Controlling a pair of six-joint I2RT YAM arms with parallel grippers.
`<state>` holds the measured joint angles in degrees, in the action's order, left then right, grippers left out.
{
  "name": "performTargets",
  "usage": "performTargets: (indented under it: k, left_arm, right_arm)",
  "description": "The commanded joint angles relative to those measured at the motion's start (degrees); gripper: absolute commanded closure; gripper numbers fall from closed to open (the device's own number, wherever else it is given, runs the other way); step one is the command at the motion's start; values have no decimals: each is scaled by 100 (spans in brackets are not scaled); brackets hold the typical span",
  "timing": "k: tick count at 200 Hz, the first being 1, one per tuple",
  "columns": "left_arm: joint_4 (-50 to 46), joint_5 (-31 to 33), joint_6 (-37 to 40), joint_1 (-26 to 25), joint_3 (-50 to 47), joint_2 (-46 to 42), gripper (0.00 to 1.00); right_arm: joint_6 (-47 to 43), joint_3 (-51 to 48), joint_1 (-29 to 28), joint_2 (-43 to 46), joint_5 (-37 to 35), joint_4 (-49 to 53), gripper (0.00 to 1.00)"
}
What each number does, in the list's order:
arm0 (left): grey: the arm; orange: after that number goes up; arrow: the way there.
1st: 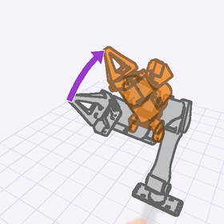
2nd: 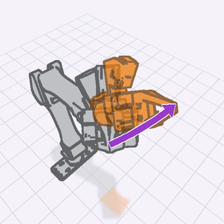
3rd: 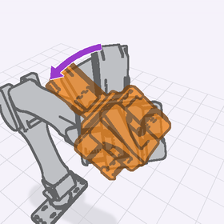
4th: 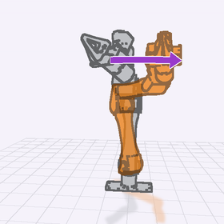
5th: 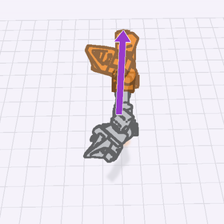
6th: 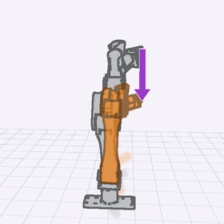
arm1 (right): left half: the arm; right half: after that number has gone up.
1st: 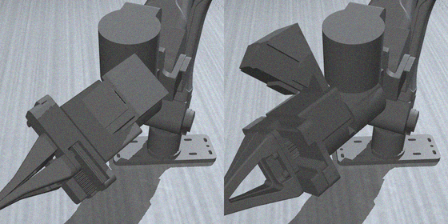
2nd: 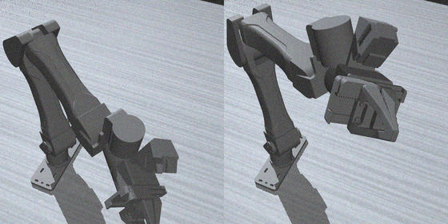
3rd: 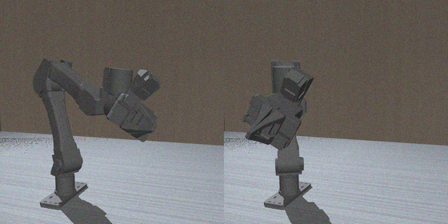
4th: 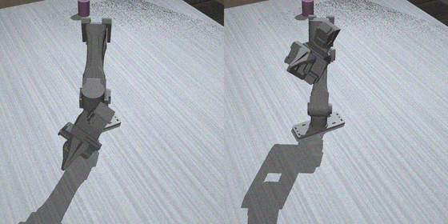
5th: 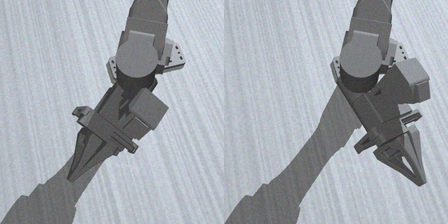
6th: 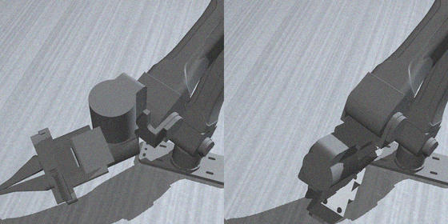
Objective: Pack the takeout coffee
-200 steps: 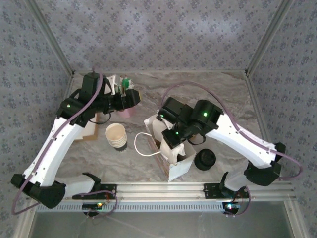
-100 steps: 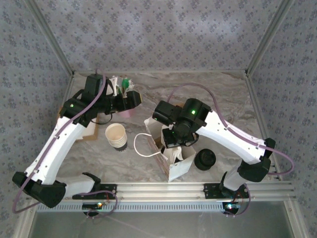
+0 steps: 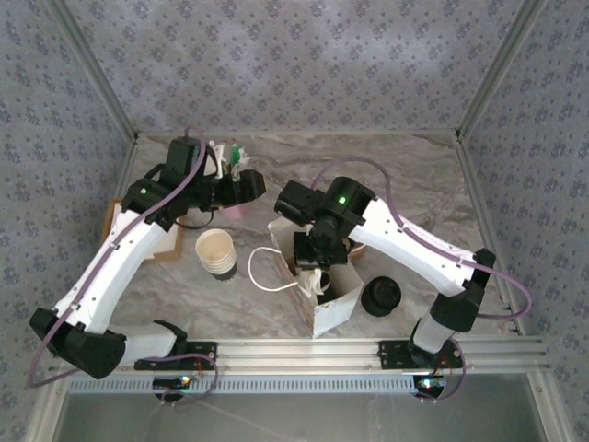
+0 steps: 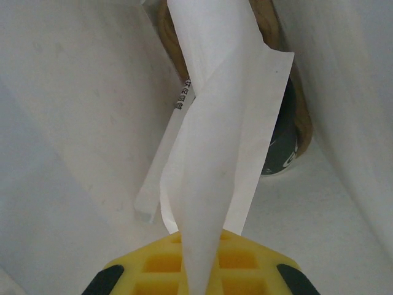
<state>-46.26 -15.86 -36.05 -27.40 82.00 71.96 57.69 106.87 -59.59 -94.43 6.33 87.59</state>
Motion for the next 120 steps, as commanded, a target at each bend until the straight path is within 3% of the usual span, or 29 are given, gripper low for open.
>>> performTargets:
  k: [1,11,30,55,120]
  left_arm:
    - [162,-110,86,-18,18,19,7]
    - [161,-105,81,-16,10,24,7]
    - [175,-93,90,-18,1,37,7]
    - [162,-84,101,-18,8,54,7]
    - [104,-15,103,-19,56,12,7]
  right_arm:
    - [280,149,105,-87,205,-29,100]
    - [299,134,139,-108,242,-60,100]
    - [294,161,156,-136,192,-132,79]
    - [256,253,177,-134,-78,-97,63]
    - [146,570,216,-59,-451,59,55]
